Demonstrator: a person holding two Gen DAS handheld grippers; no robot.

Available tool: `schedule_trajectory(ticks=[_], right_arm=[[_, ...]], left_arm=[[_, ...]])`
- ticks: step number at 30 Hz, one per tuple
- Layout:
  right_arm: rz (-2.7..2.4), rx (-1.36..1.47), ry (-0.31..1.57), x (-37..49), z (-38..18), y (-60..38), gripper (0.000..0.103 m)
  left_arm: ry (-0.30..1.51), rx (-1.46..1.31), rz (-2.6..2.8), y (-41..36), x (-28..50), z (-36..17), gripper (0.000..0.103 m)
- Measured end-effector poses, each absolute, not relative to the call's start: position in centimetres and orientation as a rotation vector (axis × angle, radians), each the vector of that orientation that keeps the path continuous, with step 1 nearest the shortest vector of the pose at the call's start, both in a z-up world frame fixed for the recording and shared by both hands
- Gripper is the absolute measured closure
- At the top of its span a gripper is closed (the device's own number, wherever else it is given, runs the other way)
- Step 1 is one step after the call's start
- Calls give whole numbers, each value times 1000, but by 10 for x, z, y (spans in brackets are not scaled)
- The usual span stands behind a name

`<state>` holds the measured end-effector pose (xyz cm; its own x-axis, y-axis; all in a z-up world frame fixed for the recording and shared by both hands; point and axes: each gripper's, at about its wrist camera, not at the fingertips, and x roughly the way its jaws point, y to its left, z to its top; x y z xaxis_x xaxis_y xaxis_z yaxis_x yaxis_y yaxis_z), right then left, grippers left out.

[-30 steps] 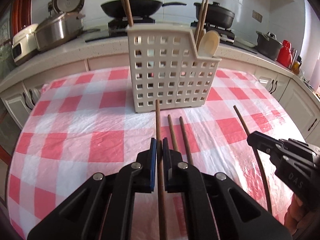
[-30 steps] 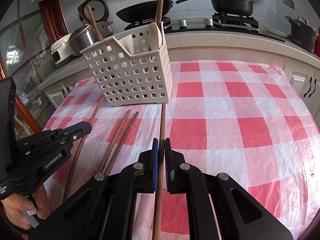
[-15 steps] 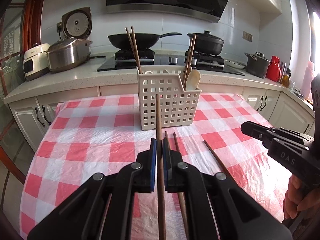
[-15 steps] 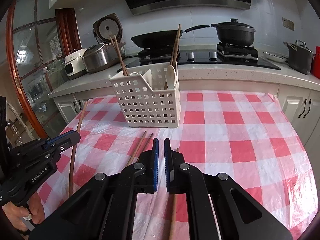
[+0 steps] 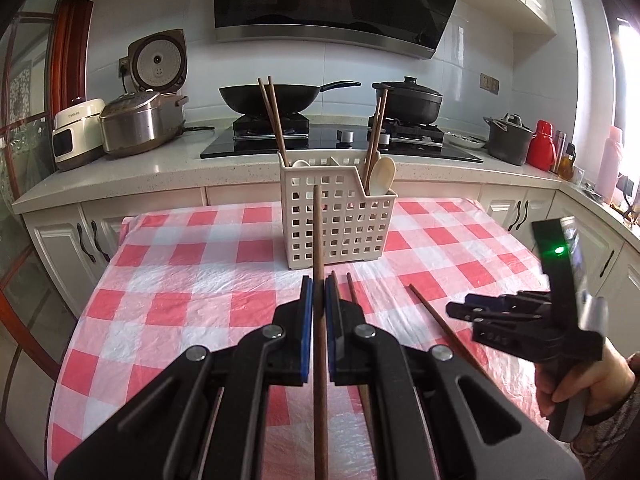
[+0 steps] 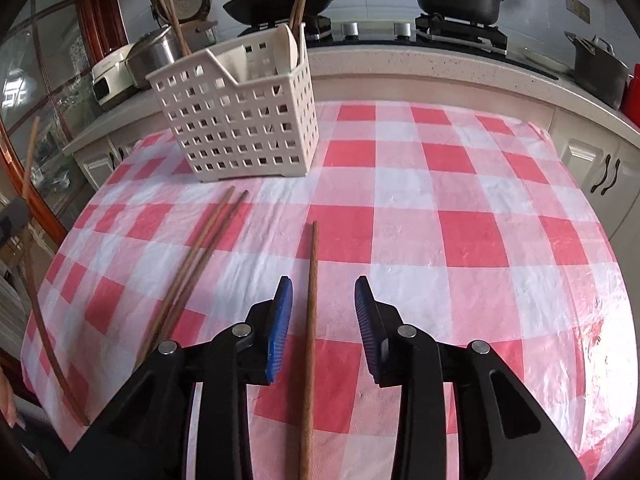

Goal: Organize utensils
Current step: 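Lift the chopstick upright with the left tool while the right tool lifts its chopstick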

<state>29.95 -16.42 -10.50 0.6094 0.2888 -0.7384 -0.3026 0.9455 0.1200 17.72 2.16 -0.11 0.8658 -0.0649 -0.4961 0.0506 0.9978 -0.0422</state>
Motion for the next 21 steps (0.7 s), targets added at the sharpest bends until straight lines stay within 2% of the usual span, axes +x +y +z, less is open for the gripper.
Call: schedule_trajectory(ticks=[2,5,8,14,21], right_arm=[[338,-61,866,307,-112,-155,70],[309,-128,879,318,-121,-145,76],[304,-166,887,319,-120,-138,98],[340,-81,821,301,-110,-149,98],[409,18,610,261,-48,-165,98]], left_arm=[[521,-30,-59,23,177,-2,97],[528,-35,-61,25,179,-4,97],[534,-41,-56,29,180,-7,97],[535,-56,-53,32,180,-8,97],[520,-43,-62,26,176,-4,97]])
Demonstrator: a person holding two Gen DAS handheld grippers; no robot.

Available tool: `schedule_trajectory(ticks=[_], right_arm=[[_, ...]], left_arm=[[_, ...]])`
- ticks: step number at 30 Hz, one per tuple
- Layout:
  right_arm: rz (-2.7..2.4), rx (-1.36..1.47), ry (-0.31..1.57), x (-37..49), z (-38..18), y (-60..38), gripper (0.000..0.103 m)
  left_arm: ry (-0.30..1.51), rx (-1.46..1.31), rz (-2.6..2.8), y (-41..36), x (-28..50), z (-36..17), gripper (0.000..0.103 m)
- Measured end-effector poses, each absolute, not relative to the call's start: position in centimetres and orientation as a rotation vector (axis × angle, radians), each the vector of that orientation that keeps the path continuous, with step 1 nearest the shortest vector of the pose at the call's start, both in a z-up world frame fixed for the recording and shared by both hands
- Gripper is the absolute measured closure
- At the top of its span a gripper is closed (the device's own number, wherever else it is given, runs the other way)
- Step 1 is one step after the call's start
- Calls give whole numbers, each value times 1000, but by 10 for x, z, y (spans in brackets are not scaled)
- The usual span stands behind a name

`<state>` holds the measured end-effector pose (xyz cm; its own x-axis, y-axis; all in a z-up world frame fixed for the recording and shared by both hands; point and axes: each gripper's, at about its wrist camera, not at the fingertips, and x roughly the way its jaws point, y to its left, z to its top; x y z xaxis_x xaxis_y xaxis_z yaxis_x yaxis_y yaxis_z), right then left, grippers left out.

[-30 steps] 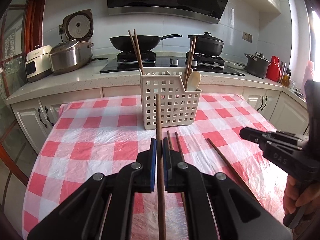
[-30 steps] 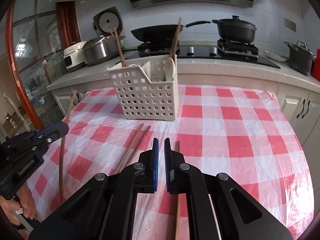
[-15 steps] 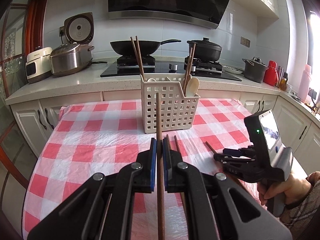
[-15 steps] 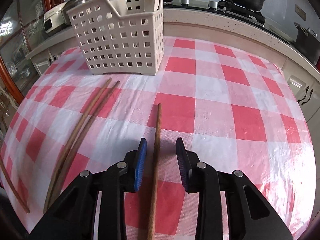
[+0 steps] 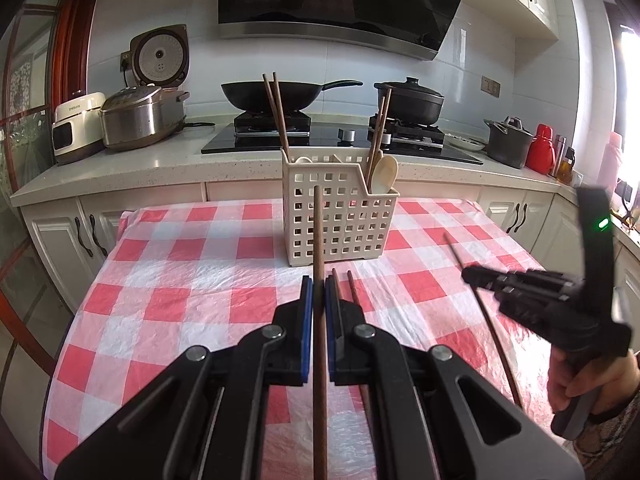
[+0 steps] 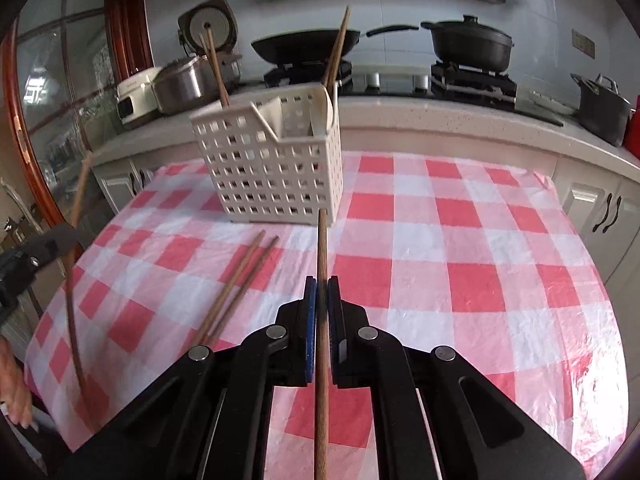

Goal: Organize utensils
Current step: 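Lift the chopstick upright with the left tool while the right tool lifts its chopstick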

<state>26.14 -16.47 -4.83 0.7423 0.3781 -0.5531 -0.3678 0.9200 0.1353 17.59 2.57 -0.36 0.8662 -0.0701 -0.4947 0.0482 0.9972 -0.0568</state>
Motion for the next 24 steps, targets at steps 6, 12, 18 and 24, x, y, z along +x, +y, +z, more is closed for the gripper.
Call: schedule_trajectory(ticks=[6,12,18,24], right_arm=[[433,32,473,235,-15,-168,98],[436,29,420,217,-5,-172,98],[445,0,359,196,6,-171,98],[453,-2,319,182,11,-173,98]], left_arm=[[491,-44,-52,25,168,5,97],[463,-38,-46,23,158,12,97],[431,-22,-46,19,148,19,97],[395,-5,-44,15,137,25,97]])
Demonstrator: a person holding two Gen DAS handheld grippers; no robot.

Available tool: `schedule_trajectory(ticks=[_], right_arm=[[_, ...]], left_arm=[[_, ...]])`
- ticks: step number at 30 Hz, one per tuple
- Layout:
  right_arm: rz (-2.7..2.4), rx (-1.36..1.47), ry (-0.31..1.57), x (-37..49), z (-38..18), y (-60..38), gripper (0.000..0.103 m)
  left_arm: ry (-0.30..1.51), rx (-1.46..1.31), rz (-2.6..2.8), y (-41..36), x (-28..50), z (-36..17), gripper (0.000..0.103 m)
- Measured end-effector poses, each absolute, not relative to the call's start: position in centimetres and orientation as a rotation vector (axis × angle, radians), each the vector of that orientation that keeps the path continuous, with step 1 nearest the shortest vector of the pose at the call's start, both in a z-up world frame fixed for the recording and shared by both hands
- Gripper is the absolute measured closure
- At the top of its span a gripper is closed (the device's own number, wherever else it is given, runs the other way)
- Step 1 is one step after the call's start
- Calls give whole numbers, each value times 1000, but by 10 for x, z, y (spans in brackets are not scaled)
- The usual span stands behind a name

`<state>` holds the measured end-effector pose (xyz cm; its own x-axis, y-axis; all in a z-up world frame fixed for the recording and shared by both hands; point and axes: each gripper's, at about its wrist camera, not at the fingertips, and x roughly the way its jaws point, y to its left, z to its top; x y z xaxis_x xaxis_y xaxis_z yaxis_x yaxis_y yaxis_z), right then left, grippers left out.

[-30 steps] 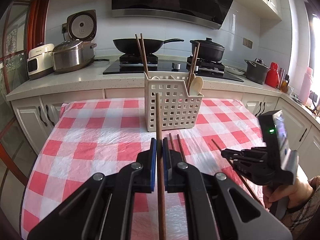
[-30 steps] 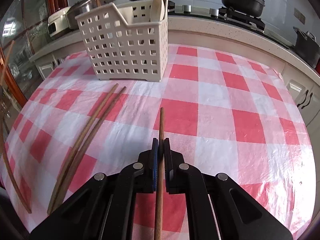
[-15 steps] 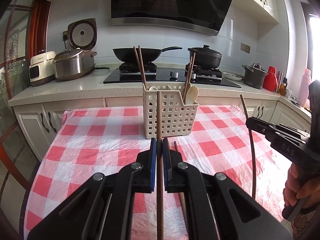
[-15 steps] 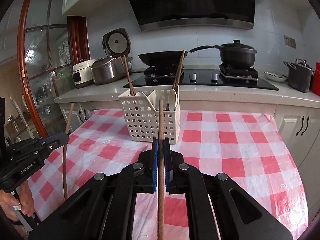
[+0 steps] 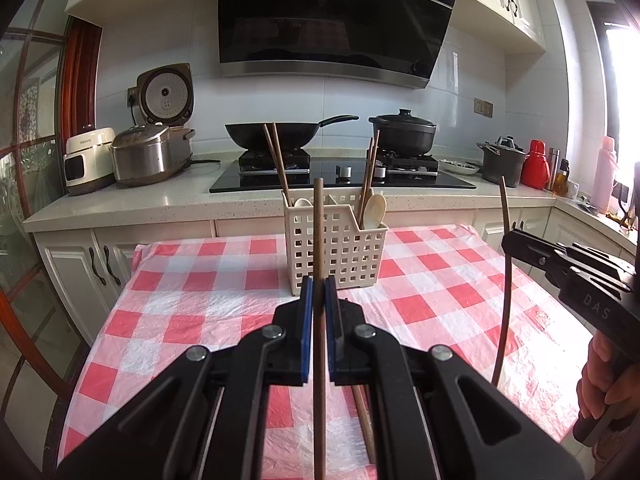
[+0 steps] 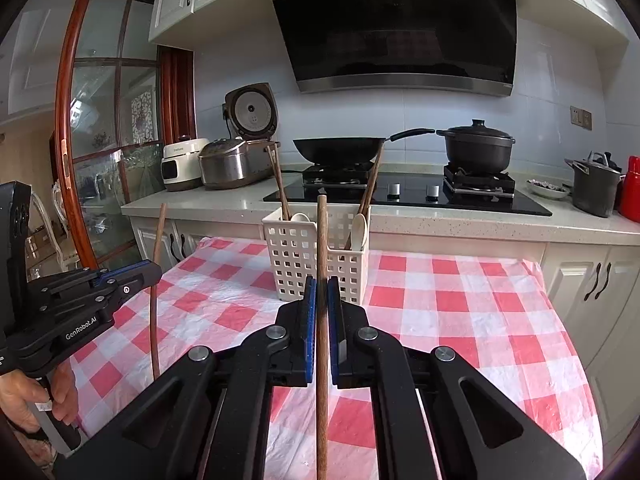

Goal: Organize utensils
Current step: 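Lift the chopstick upright with the left tool while the right tool lifts its chopstick, then carry the left tool's chopstick over the caddy while the right tool carries its chopstick there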

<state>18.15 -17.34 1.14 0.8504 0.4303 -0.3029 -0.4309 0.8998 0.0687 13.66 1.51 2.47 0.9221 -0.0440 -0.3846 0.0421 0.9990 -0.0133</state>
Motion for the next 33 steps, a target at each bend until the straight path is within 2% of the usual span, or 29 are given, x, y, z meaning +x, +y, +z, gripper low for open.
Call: schedule_trajectory(ticks=[17,33], right_arm=[[462,-21,235,159,27,-167,98],[472,-34,244,169,27,-156,98]], left_arm=[[305,31,-29,9,116,37,97],[315,36,-43,8,123,38,97]])
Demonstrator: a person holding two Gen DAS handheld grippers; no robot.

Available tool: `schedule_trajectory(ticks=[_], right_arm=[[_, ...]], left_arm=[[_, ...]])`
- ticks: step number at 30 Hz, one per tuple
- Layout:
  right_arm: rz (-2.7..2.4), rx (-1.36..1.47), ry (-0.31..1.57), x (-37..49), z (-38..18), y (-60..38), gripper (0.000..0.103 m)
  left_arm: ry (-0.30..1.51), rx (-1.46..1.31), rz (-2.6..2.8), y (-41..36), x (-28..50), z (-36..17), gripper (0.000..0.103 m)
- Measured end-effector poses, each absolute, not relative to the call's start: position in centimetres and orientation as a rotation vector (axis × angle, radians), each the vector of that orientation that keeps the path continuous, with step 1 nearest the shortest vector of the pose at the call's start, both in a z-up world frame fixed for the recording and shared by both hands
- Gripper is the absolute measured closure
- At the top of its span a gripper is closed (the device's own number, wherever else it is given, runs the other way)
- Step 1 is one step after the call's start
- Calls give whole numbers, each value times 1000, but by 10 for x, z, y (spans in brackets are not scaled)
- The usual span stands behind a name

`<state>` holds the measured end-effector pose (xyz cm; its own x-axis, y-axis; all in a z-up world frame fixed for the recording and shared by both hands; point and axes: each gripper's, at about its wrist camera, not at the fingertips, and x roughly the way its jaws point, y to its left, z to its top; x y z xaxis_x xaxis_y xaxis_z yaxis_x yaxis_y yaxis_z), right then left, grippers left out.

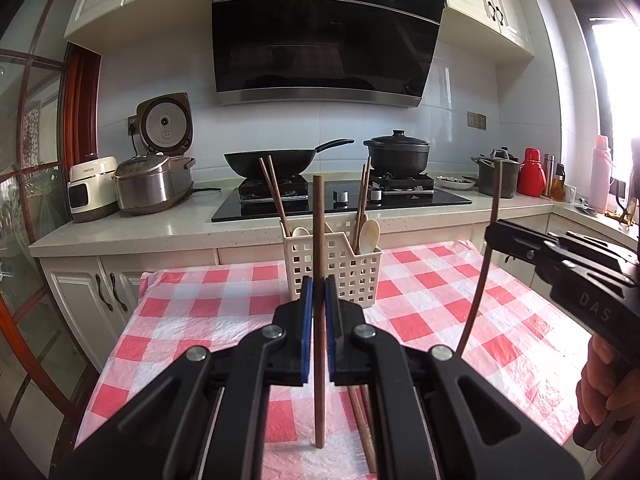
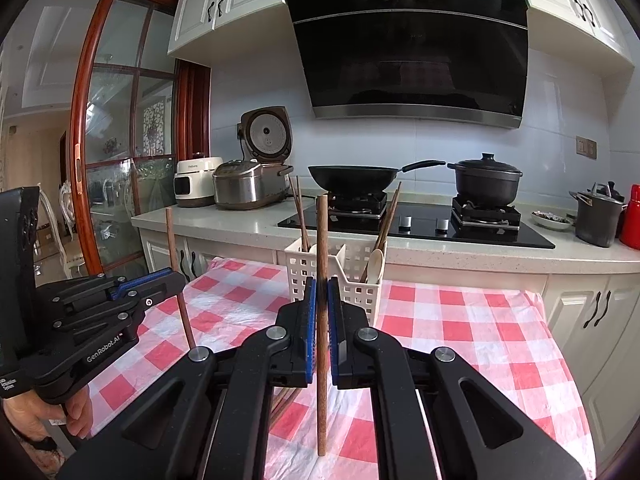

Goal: Organize utensils
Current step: 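Carry the left tool's chopstick over the caddy while the right tool carries its chopstick there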

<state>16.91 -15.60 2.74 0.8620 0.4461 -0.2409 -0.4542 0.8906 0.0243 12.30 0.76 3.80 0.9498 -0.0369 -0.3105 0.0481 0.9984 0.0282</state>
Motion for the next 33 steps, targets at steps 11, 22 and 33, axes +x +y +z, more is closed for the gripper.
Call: schedule_trajectory(ticks=[11,22,33], right_arm=[[463,-36,239,184,36,-155,98],[468,-71,213,205,54,-142,98],[466,-87,197,241,79,-129,98]], left_arm=[[296,44,-43,10,127,47,97],[302,40,-63,12,144,59,97],[295,29,-68,29,181,95,97]])
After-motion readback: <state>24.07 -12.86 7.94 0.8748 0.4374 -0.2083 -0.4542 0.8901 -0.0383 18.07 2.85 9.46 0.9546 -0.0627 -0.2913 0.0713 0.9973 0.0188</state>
